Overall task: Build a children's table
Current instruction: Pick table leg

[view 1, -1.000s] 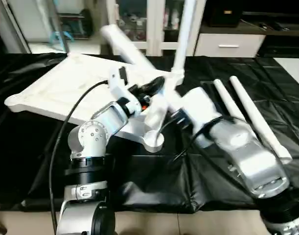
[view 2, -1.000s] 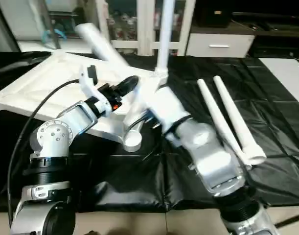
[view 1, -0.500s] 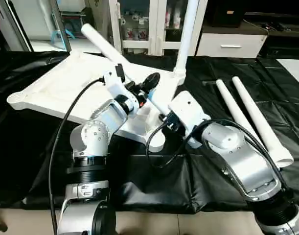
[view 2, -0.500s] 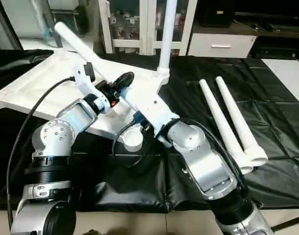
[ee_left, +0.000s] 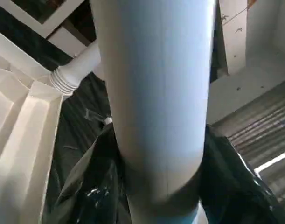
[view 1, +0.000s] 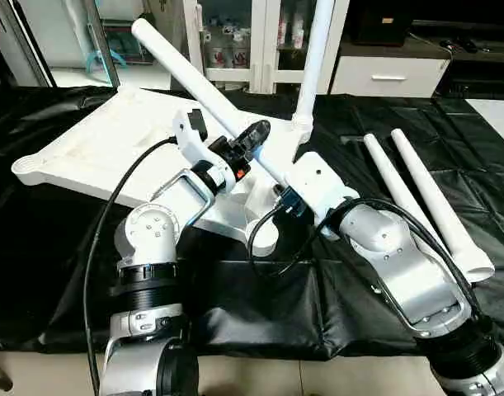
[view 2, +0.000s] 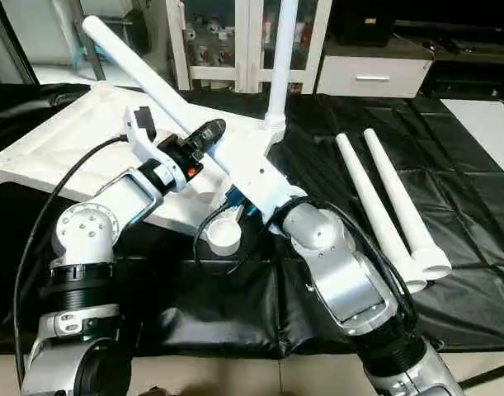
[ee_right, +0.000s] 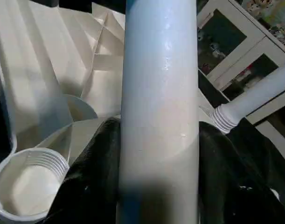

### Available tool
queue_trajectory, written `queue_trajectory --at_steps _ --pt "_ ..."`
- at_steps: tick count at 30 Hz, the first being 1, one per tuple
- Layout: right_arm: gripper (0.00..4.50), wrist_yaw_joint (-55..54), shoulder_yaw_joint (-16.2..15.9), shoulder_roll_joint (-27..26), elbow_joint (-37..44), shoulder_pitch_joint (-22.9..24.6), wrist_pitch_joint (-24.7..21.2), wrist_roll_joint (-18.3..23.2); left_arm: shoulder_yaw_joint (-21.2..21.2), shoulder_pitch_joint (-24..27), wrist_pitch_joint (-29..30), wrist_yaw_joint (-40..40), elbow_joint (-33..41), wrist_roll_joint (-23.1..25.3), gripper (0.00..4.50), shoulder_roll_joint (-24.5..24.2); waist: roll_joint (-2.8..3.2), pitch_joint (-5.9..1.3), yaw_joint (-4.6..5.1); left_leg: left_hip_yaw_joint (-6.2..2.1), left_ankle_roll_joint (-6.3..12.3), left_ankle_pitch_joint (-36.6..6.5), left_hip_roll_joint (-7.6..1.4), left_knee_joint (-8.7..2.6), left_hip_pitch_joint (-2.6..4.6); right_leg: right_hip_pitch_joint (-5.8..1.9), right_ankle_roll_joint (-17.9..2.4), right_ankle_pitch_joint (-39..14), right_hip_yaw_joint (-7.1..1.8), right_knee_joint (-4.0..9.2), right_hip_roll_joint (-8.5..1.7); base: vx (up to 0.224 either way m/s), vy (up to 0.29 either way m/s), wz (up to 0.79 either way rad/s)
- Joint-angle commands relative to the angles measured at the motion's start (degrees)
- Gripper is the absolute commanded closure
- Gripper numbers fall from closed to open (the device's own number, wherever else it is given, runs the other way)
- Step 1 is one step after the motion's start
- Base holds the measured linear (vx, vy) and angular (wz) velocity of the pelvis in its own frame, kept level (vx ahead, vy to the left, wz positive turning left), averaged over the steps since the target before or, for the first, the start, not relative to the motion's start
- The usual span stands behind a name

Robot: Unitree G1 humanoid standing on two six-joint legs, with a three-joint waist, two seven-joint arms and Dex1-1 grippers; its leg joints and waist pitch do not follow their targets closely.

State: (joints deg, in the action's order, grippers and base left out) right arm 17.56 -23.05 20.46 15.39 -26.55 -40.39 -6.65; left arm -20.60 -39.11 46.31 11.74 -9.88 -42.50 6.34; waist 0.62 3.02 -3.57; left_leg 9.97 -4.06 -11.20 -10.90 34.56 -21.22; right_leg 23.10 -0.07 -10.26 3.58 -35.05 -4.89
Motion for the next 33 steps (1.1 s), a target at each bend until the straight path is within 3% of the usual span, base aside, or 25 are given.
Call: queue_trajectory --at_steps 1,5,6,8,11,12,15,18,19,20,21,23,26,30,33 --pt "2.69 0.7 -1.1 0.4 -0.3 -0.5 0.9 -0.6 0.8 -1.6 1.1 0.9 0.5 -0.7 2.59 0.3 -0.14 -4.08 -0.1 -0.38 1.13 -5.5 -1.29 -3.46 0.54 -3.53 -11.8 -3.5 -2.43 3.38 -2.32 0.0 0.0 0.0" --pt "2.69 1.0 -1.7 0.6 -0.5 -0.6 2.0 -1.8 0.6 -1.6 -0.3 -0.1 0.2 -0.3 2.63 0.2 -0.17 -4.12 -0.08 -0.39 1.12 -5.1 -1.29 -3.43 0.51 -3.6 -11.8 -2.8 -2.44 3.3 -2.34 0.0 0.0 0.0" --pt "2.34 1.4 -1.9 0.7 -1.1 -1.0 4.0 -2.0 0.3 -1.7 -1.1 -0.5 -0.1 -0.2 2.65 0.1 -0.3 -4.13 -0.11 -0.38 1.21 -5.0 -1.3 -3.4 0.51 -3.62 -11.9 -2.7 -2.44 3.26 -2.37 0.0 0.0 0.0" --pt "1.99 3.3 -1.1 -0.2 -1.8 -1.0 5.7 0.6 0.0 -1.9 -2.1 -0.8 -0.3 0.2 2.65 -0.2 -0.35 -4.1 -0.07 -0.3 1.66 -5.3 -1.29 -3.36 0.49 -3.58 -12.0 -3.3 -2.46 3.32 -2.45 0.0 0.0 0.0" --pt "1.93 4.6 1.0 -1.9 -1.6 -0.4 6.2 3.5 -0.4 -1.9 -3.7 -1.6 -0.2 0.4 2.66 -0.9 -0.61 -4.14 -0.05 -0.38 2.66 -4.8 -1.38 -3.37 0.38 -3.66 -12.2 -2.8 -2.44 3.12 -2.46 0.0 0.0 0.0" --pt "1.62 5.3 1.3 -2.0 -1.4 -0.1 6.7 4.3 -0.7 -1.9 -4.1 -1.8 0.0 0.5 2.69 -1.2 -0.75 -4.16 -0.03 -0.38 2.72 -4.5 -1.39 -3.37 0.38 -3.66 -12.2 -2.6 -2.43 3.14 -2.44 0.0 0.0 0.0" --pt "1.53 7.2 1.7 -2.0 -0.4 0.1 7.3 5.7 -0.6 -1.7 -4.5 -1.8 0.2 1.0 2.71 -2.2 -0.35 -4.11 -0.09 -0.36 2.65 -4.6 -1.41 -3.33 0.49 -3.54 -12.2 -3.2 -2.41 3.16 -2.44 0.0 0.0 0.0" --pt "1.18 9.7 3.3 -1.9 1.6 0.6 7.1 8.5 -0.7 -1.6 -4.2 -1.1 0.0 0.9 2.71 -3.4 -0.42 -4.12 -0.17 -0.35 2.86 -4.9 -1.42 -3.34 0.51 -3.59 -12.2 -3.0 -2.44 3.13 -2.45 0.0 0.0 0.0" --pt "1.08 11.8 7.0 -1.2 3.5 0.8 6.4 11.9 -0.6 -1.6 -3.7 0.3 0.2 0.8 2.71 -5.2 -0.43 -4.14 -0.21 -0.38 3.1 -4.7 -1.43 -3.34 0.52 -3.62 -11.9 -2.5 -2.44 3.07 -2.41 0.0 0.0 0.0" --pt "0.99 12.1 7.8 -1.2 3.7 0.8 6.1 12.6 -0.5 -1.6 -3.6 0.5 0.2 0.7 2.71 -5.5 -0.43 -4.14 -0.21 -0.38 3.1 -4.7 -1.43 -3.34 0.52 -3.62 -11.9 -2.5 -2.44 3.07 -2.41 0.0 0.0 0.0" --pt "0.99 13.4 10.7 -0.8 4.2 0.7 5.2 15.1 -0.2 -1.5 -3.3 1.3 0.4 0.4 2.71 -6.5 -0.35 -4.19 -0.3 -0.43 3.28 -4.4 -1.49 -3.33 0.53 -3.53 -12.0 -2.2 -2.43 2.94 -2.45 0.0 0.0 0.0" --pt "0.72 14.5 12.4 -0.3 4.3 0.5 4.6 16.6 -0.1 -1.5 -3.0 1.8 0.7 0.2 2.71 -7.0 -0.3 -4.15 -0.36 -0.35 3.12 -4.7 -1.47 -3.34 0.63 -3.45 -12.4 -2.8 -2.4 3.03 -2.4 0.0 0.0 0.0" --pt "0.68 19.9 19.5 3.1 2.4 -1.3 1.4 23.6 4.2 -0.5 -0.9 7.5 3.6 0.8 2.71 -10.5 -0.09 -4.11 -0.64 -0.35 2.57 -5.5 -1.52 -3.36 0.74 -3.4 -12.5 -4.1 -2.38 3.01 -2.37 0.0 0.0 0.0" --pt "0.68 22.9 23.1 4.7 -1.1 -3.2 -1.5 27.5 7.4 -0.3 0.6 10.7 5.5 0.7 2.71 -12.2 -0.18 -4.12 -0.79 -0.23 2.18 -5.9 -1.41 -3.3 0.72 -3.34 -12.8 -5.3 -2.37 3.16 -2.48 0.0 0.0 0.0" --pt "0.68 29.6 25.3 7.1 -4.0 -4.1 -9.0 34.8 11.1 -0.7 2.4 14.2 7.6 0.1 2.71 -13.4 -0.22 -4.2 -1.12 -0.29 2.53 -6.0 -1.44 -3.26 0.81 -3.56 -13.5 -5.4 -2.32 3.03 -2.46 0.0 0.0 0.0"
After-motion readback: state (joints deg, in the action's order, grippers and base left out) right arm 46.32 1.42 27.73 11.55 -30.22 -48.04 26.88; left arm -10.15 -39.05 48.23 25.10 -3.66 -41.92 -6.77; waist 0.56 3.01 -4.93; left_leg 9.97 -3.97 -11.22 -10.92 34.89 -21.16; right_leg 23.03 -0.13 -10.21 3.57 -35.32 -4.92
